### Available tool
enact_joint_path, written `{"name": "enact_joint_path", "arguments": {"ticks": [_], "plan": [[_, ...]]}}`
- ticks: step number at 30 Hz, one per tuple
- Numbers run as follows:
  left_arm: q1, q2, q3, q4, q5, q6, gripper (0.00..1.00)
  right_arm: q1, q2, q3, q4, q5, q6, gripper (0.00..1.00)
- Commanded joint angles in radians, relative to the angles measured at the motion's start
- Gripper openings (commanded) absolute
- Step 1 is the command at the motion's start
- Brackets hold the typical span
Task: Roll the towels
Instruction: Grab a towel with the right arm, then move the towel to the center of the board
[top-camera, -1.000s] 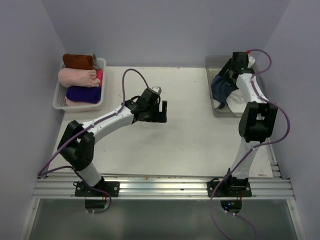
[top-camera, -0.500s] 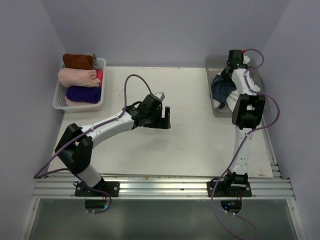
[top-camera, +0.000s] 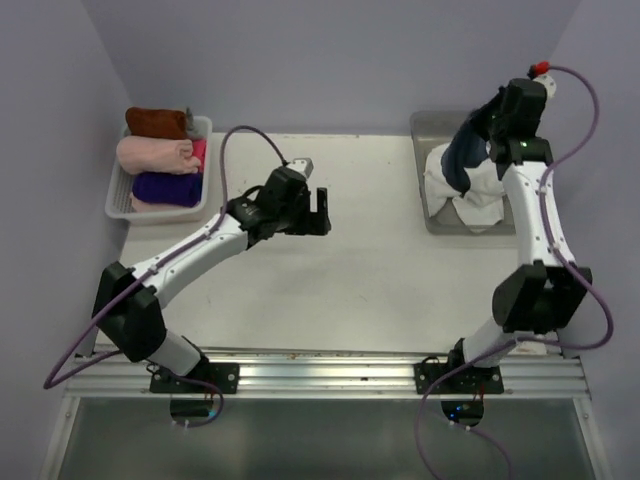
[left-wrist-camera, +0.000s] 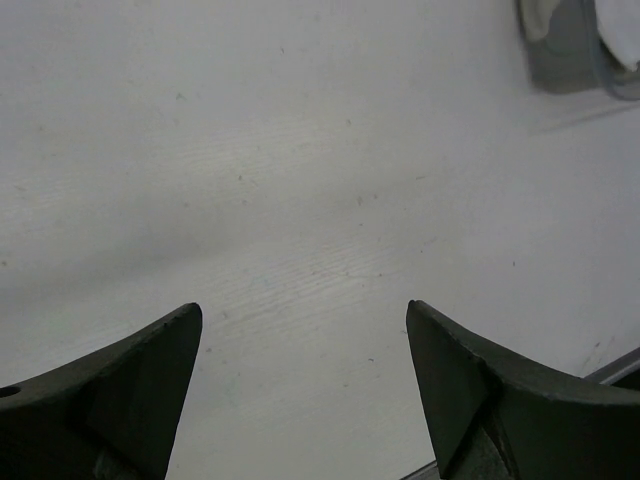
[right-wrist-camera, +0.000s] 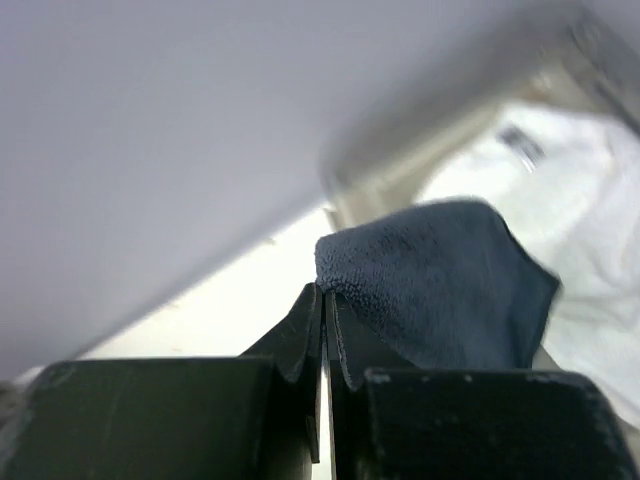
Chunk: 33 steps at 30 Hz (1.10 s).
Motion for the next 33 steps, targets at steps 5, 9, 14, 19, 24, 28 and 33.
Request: {"name": "enact_joint_path", "arguments": {"ticks": [5,9,14,19,24,28,33], "plan": [[0.153,-0.138,0.121,-0.079,-0.026,0.071,0.87,0.101,-0.309,-0.003,0.103,-0.166,-0.110,0.00],[0.231,-0.172,0.143,-0.121,-0.060,0.068,0.87,0.261,-0.389,-0.018,0.090,-0.180,-0.150,0.00],[0.362,-0.229,0.141,-0.149,-0.073,0.045,0.88,0.422,-0.457,-0.136,0.127,-0.241,-0.111,0.00],[0.432,-0.258,0.141,-0.147,-0.077,0.053,0.88,0.540,-0.454,-0.346,0.182,-0.254,-0.025,0.00],[0.434,-0.243,0.081,-0.106,0.010,0.078,0.88,0.588,-0.305,-0.495,0.147,-0.215,-0.003,0.28],[0.431,-0.183,0.002,-0.076,0.076,0.084,0.85,0.585,-0.222,-0.519,0.017,-0.125,-0.078,0.57],[0.390,-0.132,-0.086,-0.026,0.082,0.079,0.84,0.587,-0.282,-0.674,0.023,-0.118,-0.115,0.66]]}}
